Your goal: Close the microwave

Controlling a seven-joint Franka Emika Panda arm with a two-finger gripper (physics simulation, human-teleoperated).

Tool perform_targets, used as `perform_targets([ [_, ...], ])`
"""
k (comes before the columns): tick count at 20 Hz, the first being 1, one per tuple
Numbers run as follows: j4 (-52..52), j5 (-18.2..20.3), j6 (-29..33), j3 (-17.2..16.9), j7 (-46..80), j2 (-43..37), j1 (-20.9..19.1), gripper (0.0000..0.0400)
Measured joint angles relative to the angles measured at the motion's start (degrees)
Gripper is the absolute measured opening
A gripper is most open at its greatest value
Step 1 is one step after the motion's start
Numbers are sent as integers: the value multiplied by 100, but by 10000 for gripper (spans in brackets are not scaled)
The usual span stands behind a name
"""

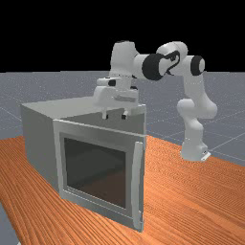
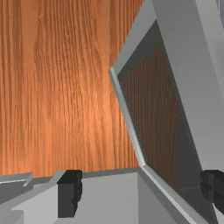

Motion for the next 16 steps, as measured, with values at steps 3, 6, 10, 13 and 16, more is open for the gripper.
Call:
perform_targets([
  [3, 230, -29, 45, -29, 130, 177, 19, 400],
  [6, 786, -31, -150, -38, 131, 533, 24, 400],
  [10, 1107, -12, -330, -17, 5, 813, 3, 400],
  [13, 1012, -128, -161, -87, 665, 813, 214, 400],
  [16, 1225, -198, -249, -25, 875, 948, 456, 400],
])
